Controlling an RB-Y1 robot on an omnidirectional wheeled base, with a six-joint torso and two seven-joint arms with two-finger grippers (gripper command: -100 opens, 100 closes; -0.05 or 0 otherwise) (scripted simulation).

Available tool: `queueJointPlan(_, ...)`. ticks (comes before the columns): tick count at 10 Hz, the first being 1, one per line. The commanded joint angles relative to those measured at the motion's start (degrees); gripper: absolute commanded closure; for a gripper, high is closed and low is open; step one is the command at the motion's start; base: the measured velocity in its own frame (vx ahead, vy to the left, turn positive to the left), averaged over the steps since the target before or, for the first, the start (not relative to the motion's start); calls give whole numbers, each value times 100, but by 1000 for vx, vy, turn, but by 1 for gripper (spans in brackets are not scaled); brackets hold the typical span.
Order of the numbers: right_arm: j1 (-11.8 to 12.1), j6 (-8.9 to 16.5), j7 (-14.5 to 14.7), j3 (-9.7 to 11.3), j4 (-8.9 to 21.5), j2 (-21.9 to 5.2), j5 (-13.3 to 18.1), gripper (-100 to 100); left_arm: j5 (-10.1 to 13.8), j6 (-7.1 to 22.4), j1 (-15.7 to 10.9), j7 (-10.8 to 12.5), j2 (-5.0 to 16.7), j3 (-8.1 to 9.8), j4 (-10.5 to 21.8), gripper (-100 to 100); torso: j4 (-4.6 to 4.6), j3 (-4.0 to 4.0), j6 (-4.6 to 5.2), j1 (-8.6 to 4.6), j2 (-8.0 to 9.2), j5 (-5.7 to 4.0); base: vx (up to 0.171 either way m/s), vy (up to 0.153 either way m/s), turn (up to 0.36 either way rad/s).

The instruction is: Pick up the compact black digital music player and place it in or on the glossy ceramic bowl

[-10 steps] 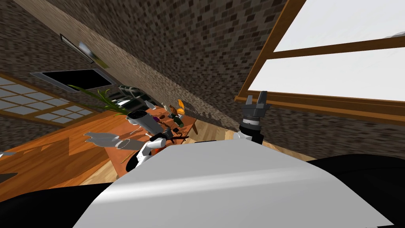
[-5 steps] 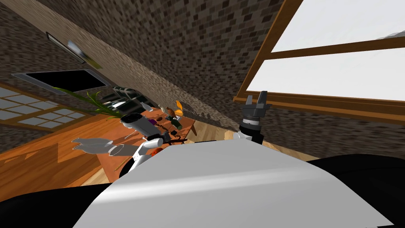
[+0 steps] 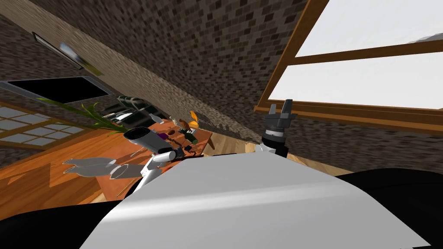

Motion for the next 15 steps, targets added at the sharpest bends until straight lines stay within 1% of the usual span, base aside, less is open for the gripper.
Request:
queueJointPlan(1, 0, 0, 0, 0, 0, 0, 0, 0, 161, 286, -3, 76, 88, 83, 162, -100, 0, 0, 0, 0, 0, 0, 59, -5, -74)
queueJointPlan(2, 0, 0, 0, 0, 0, 0, 0, 0, 290, 455, -21, 143, 160, 153, 292, -100, 0, 0, 1, 1, -1, 0, 89, -4, -127)
queueJointPlan(3, 0, 0, 0, 0, 0, 0, 0, 0, 290, 575, -21, 143, 160, 153, 292, -100, -1, -5, 2, 2, -10, 0, 71, -6, -62)
queueJointPlan(4, 0, 0, 0, 0, 0, 0, 0, 0, 413, 774, -36, 206, 225, 220, 413, -100, -2, -4, 0, 1, -6, 0, 59, -2, -83)
queueJointPlan(5, 0, 0, 0, 0, 0, 0, 0, 0, 413, 815, -36, 206, 225, 220, 413, -100, -1, -2, 1, 2, -3, 0, 46, -3, -37)
queueJointPlan(7, 0, 0, 0, 0, 0, 0, 0, 0, 640, 1210, -58, 318, 333, 344, 627, -100, 1, 1, 2, 1, 1, 0, 63, -10, -118)
queueJointPlan(8, 0, 0, 0, 0, 0, 0, 0, 0, 640, 1249, -58, 318, 333, 344, 627, -100, -1, -2, 2, -3, -5, 0, 61, -8, -35)
queueJointPlan(10, 0, 0, 0, 0, 0, 0, 0, 0, 834, 1612, -72, 410, 411, 452, 803, -100, 0, -1, 0, -2, -1, 0, 67, -11, -92)
queueJointPlan(12, 0, 0, 0, 0, 0, 0, 0, 0, 988, 1894, -79, 481, 464, 537, 934, -100, -1, -4, 1, 1, -6, 0, 72, 3, -95)
queueJointPlan(14, 0, 0, 0, 0, 0, 0, 0, 0, 1092, 2082, -81, 528, 495, 594, 1019, -100, -1, -3, 0, 0, -4, 0, 65, 0, -68)
queueJointPlan(15, 0, 0, 0, 0, 0, 0, 0, 0, 1057, 2018, -72, 515, 485, 577, 985, -100, 0, -2, 1, -1, -3, 1, 26, 2, -8)
